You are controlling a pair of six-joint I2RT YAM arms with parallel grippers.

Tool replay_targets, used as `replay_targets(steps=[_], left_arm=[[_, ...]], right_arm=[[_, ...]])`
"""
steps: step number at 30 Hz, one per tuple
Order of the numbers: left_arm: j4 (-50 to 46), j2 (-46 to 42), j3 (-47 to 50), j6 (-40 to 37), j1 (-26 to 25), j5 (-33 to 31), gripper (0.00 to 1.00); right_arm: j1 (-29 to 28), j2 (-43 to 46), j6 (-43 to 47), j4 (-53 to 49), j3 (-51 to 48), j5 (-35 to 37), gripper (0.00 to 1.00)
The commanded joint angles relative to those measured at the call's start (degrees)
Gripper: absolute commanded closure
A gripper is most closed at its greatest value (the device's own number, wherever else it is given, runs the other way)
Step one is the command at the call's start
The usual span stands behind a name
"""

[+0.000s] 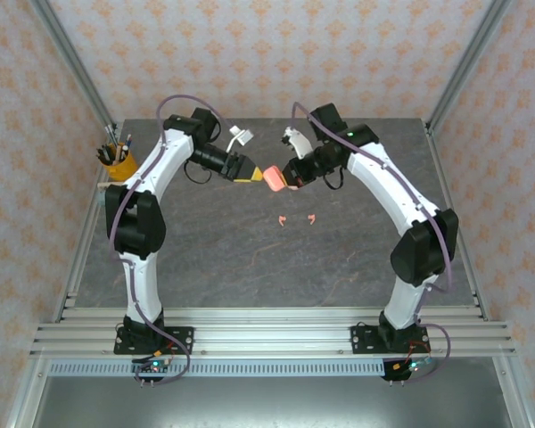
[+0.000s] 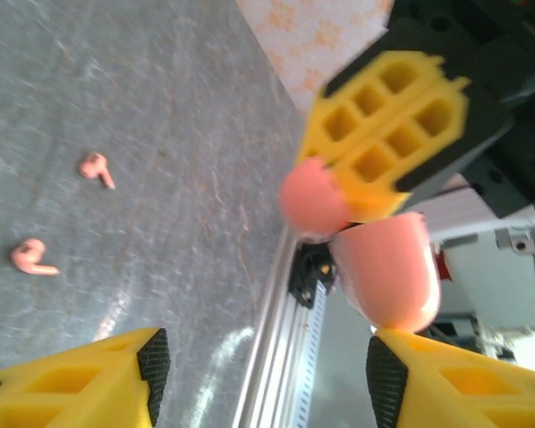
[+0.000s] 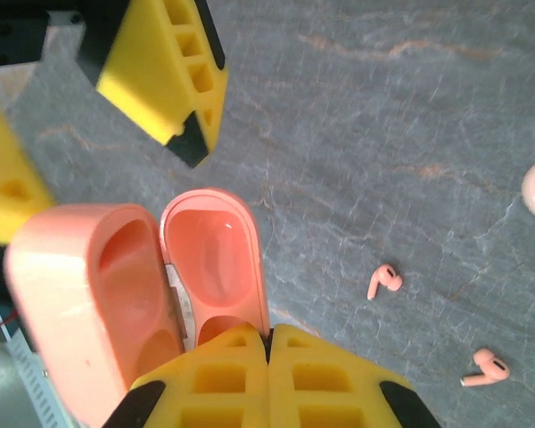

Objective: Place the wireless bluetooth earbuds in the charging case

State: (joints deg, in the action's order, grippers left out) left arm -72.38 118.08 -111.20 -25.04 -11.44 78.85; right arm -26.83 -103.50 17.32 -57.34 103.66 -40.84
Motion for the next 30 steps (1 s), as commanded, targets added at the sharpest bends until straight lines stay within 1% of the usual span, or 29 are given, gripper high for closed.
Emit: replay_targets(steps=[1,5,7,8,13,19,22,30], left_arm=[[-10.19,0.28,-2.75,-9.05,-0.86,4.89,0.39],[-20.36,2.36,-4.76,-19.02,-0.82,6.46,0.41],[-29.02,4.61,-7.02,-27.68,-0.86,7.55,0.42],[-30.43,5.33,-7.37,-28.24,-0.8,8.12,0.43],[-30.47,6.41,-5.24,-29.93,-0.95,9.3,0.45],[-30.45,7.19,-5.03,-30.07,-0.94,9.41,0.46],[-30.49,7.47,-5.04,-29.99,-1.15,9.33,0.48],[-30.47,8.13,-4.25,-29.92,-2.33,8.0,0.51]], right_arm=[[-1.4,-2.01,2.69,-2.98,2.83,2.76,1.0],[-2.32,-3.39,3.4,-3.74,3.76,3.99,1.0],[-2.52,-3.53,3.33,-3.74,3.88,4.49,1.0],[-2.57,-3.48,3.25,-3.58,3.8,4.41,1.0],[-2.79,-3.12,3.16,-3.39,3.83,4.46,1.0],[-3.31,-2.84,3.16,-3.39,4.43,4.19,1.0],[-3.97,-3.47,3.45,-4.06,5.65,4.28,1.0],[-6.04,-6.35,5.41,-7.84,10.19,7.71,1.0]])
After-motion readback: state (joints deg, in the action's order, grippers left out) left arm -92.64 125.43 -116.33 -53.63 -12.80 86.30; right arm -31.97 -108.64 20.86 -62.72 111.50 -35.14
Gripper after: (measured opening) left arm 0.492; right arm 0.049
